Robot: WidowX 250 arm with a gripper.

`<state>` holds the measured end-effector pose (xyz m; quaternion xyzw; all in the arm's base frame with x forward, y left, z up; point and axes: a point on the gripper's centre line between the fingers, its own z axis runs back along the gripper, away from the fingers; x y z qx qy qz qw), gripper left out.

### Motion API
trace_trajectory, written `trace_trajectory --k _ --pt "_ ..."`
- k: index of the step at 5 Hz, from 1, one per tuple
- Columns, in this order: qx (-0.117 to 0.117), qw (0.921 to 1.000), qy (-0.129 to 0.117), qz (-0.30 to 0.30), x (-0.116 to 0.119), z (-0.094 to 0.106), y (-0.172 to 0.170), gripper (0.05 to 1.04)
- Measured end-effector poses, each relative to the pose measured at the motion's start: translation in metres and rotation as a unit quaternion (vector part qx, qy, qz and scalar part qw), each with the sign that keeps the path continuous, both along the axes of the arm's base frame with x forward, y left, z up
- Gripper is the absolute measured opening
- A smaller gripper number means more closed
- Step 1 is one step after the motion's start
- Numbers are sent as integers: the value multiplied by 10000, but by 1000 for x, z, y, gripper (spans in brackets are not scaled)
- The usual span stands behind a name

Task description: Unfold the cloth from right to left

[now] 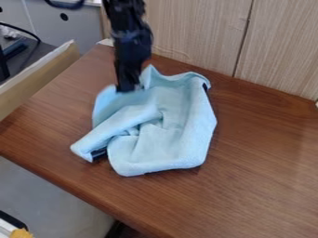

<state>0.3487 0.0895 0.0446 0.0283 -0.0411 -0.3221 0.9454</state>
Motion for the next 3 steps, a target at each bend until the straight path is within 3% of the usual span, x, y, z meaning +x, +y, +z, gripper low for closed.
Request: trace_trajectory --k 1,2,3 --pt "-181 9980 -228 560 15 9 26 64" --pt "-374 9922 -345 1140 26 6 55 64" --pt "-384 9857 -322 1607 29 -1 83 64"
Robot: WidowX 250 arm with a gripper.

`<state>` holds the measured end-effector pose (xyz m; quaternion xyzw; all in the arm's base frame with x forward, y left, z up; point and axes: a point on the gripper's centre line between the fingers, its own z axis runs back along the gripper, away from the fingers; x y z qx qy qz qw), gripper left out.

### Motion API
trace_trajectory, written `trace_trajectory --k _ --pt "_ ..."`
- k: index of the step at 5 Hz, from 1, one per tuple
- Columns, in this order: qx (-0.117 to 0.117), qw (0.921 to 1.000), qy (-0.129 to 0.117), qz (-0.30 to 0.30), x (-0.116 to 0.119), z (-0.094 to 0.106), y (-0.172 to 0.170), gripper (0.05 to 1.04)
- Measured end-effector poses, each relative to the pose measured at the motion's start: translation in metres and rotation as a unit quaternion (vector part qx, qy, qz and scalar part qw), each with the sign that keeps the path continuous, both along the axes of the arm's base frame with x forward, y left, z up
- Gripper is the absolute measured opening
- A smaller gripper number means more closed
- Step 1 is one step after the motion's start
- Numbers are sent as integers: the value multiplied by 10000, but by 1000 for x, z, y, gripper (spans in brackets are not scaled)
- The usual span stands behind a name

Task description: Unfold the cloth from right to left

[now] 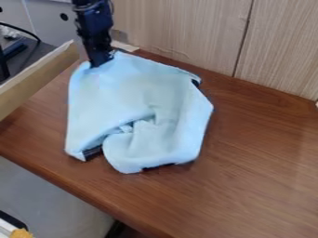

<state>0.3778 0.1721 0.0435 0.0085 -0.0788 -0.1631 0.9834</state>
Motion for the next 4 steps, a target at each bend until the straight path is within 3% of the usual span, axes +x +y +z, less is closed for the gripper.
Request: trace_trajectory --k 1,2,3,4 --pt "-92 9992 236 294 -2 -24 12 63" --pt "-30 9975 406 579 -6 -38 20 63" --pt "61 9962 375 787 -7 -40 24 87" --pt "134 9947 404 940 -8 -40 26 242"
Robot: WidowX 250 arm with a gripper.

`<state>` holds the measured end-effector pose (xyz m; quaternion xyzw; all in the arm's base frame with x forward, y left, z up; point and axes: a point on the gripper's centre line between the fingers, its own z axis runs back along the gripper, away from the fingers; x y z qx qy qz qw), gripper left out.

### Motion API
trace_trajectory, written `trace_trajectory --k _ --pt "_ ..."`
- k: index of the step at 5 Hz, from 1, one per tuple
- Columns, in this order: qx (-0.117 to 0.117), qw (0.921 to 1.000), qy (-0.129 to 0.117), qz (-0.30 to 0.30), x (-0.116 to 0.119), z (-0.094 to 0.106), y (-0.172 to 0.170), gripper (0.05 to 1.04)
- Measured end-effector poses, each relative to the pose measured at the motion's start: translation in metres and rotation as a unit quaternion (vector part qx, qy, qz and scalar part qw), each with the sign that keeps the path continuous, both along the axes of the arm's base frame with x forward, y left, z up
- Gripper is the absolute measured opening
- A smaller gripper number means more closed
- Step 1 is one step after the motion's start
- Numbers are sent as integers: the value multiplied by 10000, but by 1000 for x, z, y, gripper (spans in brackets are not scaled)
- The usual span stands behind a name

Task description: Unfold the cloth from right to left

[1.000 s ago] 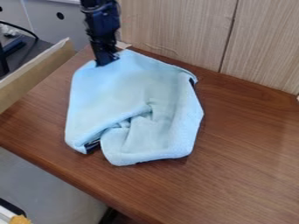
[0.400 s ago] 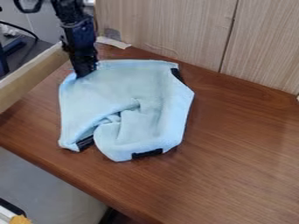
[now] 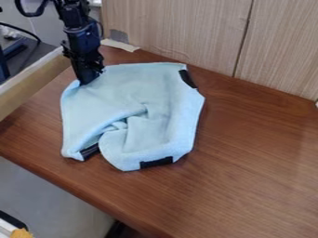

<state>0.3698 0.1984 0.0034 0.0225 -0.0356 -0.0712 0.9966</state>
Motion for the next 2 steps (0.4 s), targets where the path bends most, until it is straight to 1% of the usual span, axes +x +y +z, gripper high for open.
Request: trace_trajectory --k 1,2 --pt "9 9999 126 44 -4 0 0 501" --pt "22 9999 159 37 -5 0 0 803"
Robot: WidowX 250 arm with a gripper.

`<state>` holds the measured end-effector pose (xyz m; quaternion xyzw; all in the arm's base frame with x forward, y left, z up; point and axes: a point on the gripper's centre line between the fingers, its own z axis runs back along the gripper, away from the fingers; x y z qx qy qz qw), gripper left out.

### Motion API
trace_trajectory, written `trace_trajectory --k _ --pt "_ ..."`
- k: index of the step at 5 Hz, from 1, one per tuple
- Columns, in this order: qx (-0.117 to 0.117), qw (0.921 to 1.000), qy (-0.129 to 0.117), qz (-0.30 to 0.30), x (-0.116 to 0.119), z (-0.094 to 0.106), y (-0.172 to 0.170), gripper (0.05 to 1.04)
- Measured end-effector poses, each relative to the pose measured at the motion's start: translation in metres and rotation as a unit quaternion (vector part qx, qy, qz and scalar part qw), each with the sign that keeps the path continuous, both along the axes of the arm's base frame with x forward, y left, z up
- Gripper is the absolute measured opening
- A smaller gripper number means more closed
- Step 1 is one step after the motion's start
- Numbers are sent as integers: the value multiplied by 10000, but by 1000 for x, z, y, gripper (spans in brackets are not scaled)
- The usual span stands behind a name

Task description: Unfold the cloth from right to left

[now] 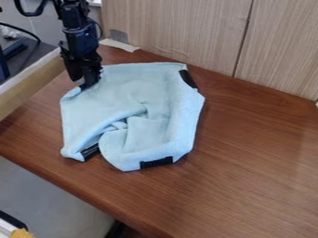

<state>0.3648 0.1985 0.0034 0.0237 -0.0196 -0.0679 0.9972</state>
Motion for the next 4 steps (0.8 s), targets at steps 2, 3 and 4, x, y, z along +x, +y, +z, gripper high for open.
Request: trace_trajectory --k 2,3,4 --pt "130 9997 -172 -98 -2 24 -1 1004" --pt "71 9994 -299 -157 -3 45 -5 1001" --pt "188 9980 -513 -305 -3 69 -9 1001"
